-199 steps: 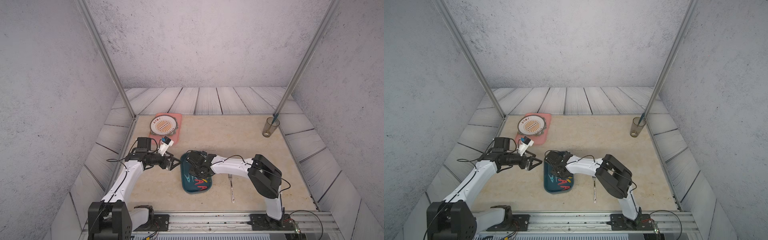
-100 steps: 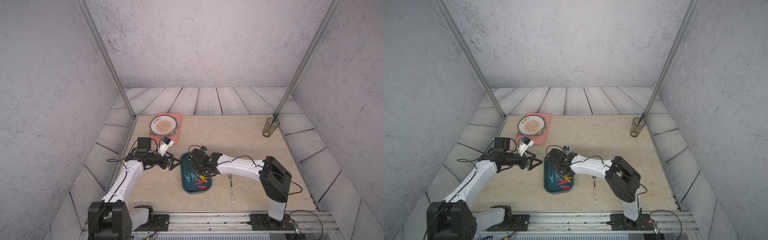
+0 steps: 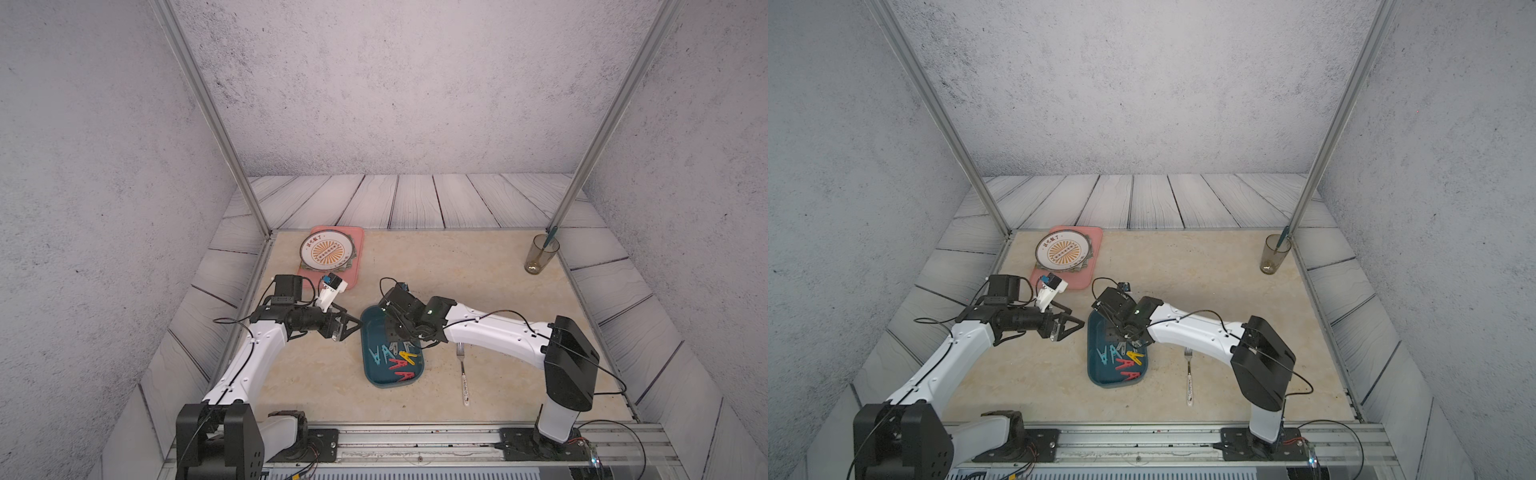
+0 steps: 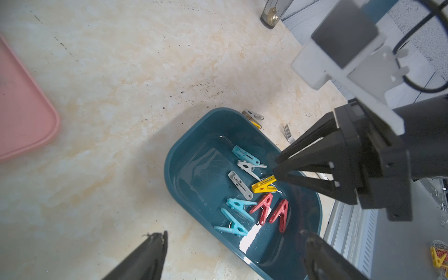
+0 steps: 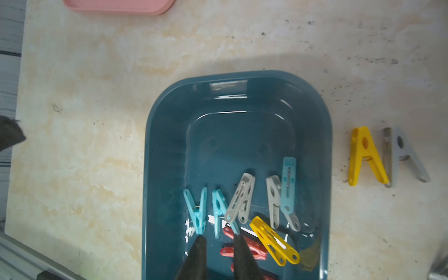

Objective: Take the clothespins out of the storage box
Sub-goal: Pick up the clothespin from the storage box.

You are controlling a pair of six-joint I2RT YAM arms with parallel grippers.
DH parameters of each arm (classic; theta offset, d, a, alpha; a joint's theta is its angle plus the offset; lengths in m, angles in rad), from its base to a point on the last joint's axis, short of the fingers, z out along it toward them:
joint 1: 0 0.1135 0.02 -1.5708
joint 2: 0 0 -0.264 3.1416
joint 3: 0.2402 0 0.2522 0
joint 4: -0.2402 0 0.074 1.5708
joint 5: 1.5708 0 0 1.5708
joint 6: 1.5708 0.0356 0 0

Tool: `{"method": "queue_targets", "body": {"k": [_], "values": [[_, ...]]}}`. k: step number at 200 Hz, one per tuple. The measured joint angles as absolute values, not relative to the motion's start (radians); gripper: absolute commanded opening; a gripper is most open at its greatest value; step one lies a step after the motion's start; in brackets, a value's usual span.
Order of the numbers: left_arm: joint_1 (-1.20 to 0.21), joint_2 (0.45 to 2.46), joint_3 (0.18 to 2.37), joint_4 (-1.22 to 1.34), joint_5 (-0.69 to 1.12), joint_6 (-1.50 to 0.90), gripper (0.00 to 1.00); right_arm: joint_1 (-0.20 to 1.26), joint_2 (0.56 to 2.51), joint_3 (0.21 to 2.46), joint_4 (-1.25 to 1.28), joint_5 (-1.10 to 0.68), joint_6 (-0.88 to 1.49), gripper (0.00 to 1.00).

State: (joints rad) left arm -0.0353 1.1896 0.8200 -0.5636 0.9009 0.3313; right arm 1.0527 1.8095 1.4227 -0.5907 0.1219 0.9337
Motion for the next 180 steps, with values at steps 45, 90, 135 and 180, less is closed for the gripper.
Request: {"method": "queue_targets", "body": {"k": [45,90,135,180], "values": [[-0.035,1.190,0.820,-0.564,0.901,0.331,0.93,1.053,1.927,1.446,-0.617,0.064,1.032,0.39],[-0.035,1.190,0.818,-0.564,0.901,0.332,0.93,1.053,1.971,1.484,-0.638,0.051,1.096,0.41],[-0.035,1.190,0.813,-0.564,0.901,0.332,0.93,1.053,2.014,1.495,-0.640,0.039,1.119,0.40],[-0.035,1.190,0.813,-0.564,0.900,0.332,0.93,1.053,2.052,1.499,-0.640,0.036,1.128,0.37]]}}
